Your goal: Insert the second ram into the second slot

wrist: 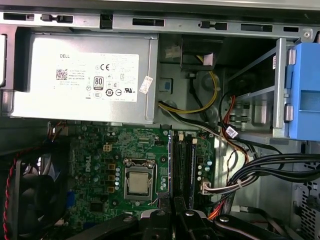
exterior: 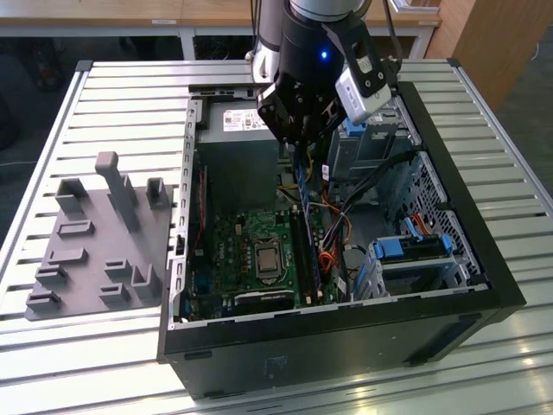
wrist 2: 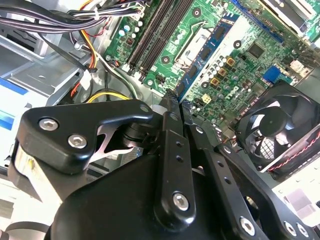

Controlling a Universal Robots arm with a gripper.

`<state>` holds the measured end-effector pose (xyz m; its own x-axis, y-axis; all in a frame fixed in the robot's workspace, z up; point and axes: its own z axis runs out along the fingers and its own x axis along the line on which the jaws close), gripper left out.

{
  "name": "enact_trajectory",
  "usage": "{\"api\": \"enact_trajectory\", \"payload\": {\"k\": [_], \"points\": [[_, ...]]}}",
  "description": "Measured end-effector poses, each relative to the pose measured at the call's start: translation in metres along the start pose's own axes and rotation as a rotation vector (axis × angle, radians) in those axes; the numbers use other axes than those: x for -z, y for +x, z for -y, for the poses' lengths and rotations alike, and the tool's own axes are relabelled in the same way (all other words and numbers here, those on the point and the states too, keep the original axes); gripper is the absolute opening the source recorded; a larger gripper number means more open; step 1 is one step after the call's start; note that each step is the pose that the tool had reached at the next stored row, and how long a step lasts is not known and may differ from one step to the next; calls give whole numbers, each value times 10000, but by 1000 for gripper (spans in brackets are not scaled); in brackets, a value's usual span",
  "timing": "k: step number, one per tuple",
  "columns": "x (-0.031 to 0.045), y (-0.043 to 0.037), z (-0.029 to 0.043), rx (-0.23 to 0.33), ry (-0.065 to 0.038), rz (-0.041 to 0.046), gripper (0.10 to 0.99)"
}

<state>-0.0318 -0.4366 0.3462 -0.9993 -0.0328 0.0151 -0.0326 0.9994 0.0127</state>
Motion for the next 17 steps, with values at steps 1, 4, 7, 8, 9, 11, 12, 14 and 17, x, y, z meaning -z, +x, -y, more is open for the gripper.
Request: {"api": "enact_trajectory", "payload": {"k": [1, 4, 7, 8, 9, 11, 12, 14, 17], "points": [[-2, 0, 0, 0, -1, 0, 137], [-8, 0, 0, 0, -1, 0, 137], [-14, 0, 0, 0, 0, 0, 137], [-17, 0, 0, 0, -1, 0, 137], [-21, 0, 0, -1, -2, -2, 137], [-31, 0, 1, -1, 1, -11, 137], [-37, -1, 0, -4, 6, -16, 137], [-49, -1, 1, -11, 11, -23, 137], [-70, -1, 1, -15, 14, -27, 137]]}}
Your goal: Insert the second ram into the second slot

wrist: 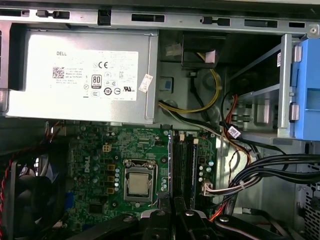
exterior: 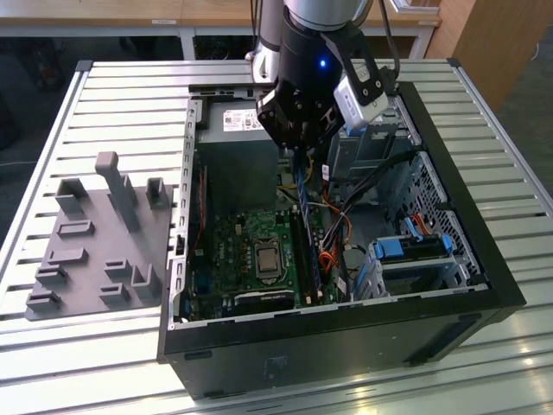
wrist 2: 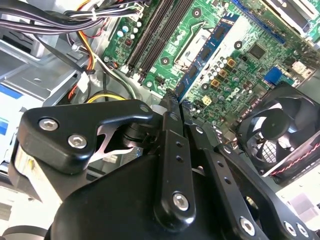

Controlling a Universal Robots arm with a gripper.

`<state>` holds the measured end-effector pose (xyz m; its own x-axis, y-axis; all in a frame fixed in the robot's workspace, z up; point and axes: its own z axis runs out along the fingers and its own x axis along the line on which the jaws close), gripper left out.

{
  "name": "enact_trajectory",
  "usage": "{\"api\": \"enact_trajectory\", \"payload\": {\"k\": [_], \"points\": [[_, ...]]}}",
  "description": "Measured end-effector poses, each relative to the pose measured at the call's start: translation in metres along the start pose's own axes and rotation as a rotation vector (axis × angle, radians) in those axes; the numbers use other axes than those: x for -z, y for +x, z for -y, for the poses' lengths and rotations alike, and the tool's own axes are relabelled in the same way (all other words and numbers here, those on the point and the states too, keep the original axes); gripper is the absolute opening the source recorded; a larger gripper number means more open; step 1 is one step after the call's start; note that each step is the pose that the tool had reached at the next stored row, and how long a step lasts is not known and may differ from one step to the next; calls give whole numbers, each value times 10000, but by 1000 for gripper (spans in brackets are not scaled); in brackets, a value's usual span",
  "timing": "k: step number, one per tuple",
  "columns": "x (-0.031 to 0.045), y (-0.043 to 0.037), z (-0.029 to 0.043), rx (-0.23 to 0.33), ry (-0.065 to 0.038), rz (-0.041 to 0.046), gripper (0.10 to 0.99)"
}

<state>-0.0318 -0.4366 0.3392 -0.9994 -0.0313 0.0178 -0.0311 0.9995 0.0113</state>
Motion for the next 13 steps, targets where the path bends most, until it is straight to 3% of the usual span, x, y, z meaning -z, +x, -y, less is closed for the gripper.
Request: {"api": "enact_trajectory", "payload": {"k": [13], "points": [[-58, -1, 1, -2, 0, -8, 137]]}}
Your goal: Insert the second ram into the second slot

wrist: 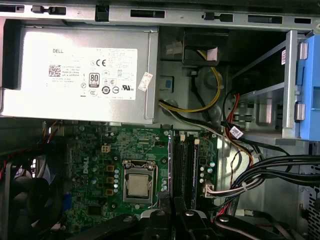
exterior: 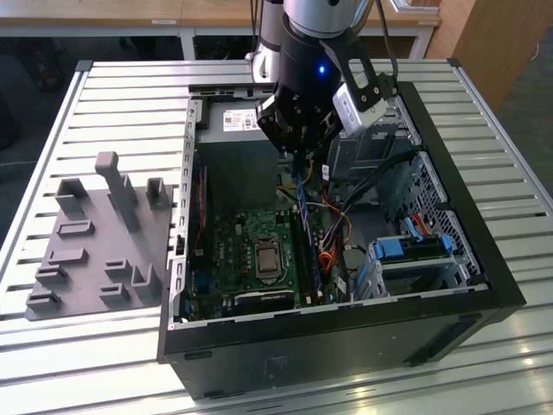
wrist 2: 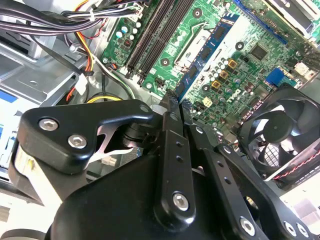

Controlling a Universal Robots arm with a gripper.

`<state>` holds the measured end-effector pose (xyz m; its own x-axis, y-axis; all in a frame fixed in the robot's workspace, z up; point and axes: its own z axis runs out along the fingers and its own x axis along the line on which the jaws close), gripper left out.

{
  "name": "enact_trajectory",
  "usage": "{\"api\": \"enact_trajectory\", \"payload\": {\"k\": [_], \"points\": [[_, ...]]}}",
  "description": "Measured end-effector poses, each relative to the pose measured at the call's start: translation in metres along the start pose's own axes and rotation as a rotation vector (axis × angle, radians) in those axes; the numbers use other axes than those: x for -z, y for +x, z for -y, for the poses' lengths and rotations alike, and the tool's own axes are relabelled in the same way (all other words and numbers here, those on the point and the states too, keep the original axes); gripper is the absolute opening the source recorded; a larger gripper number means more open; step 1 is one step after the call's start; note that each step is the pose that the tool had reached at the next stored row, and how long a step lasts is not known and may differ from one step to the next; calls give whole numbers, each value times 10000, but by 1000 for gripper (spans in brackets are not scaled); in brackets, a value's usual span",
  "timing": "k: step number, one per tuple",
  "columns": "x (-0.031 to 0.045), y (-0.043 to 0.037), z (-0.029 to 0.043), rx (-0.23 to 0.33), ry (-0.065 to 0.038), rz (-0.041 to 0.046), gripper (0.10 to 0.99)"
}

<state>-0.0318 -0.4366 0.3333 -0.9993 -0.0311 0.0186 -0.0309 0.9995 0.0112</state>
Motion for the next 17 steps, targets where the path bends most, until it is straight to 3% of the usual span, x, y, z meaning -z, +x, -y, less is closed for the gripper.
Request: {"api": "enact_trajectory", "payload": {"k": [17], "points": [[-58, -1, 1, -1, 0, 0, 137]]}}
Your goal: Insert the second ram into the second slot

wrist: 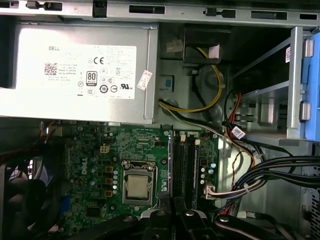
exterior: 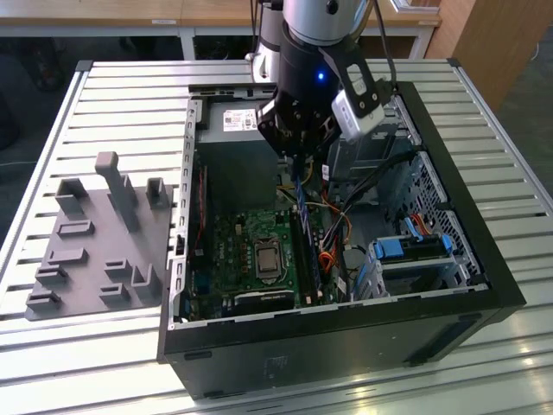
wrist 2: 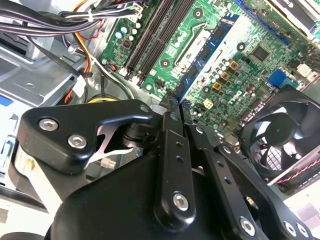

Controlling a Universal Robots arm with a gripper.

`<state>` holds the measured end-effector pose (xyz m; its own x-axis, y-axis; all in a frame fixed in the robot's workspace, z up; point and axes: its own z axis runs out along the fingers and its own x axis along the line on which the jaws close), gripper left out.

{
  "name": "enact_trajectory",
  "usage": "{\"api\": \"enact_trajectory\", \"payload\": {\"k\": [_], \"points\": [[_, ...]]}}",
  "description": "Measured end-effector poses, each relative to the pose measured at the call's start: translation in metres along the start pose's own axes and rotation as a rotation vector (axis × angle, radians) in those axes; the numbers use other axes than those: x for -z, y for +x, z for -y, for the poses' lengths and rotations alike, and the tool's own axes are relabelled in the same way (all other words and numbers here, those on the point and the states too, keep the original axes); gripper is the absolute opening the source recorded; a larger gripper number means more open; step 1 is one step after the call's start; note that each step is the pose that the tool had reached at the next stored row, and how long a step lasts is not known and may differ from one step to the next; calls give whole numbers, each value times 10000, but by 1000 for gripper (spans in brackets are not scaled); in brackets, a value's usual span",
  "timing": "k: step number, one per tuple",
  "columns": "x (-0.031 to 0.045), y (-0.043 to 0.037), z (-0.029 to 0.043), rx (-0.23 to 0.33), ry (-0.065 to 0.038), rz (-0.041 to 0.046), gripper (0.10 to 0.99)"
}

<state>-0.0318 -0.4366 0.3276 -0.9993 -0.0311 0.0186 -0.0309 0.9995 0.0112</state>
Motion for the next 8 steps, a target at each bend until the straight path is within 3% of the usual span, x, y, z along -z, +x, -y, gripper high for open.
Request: {"api": "enact_trajectory", "payload": {"k": [8], "points": [[-41, -1, 1, 1, 2, 1, 137]]}}
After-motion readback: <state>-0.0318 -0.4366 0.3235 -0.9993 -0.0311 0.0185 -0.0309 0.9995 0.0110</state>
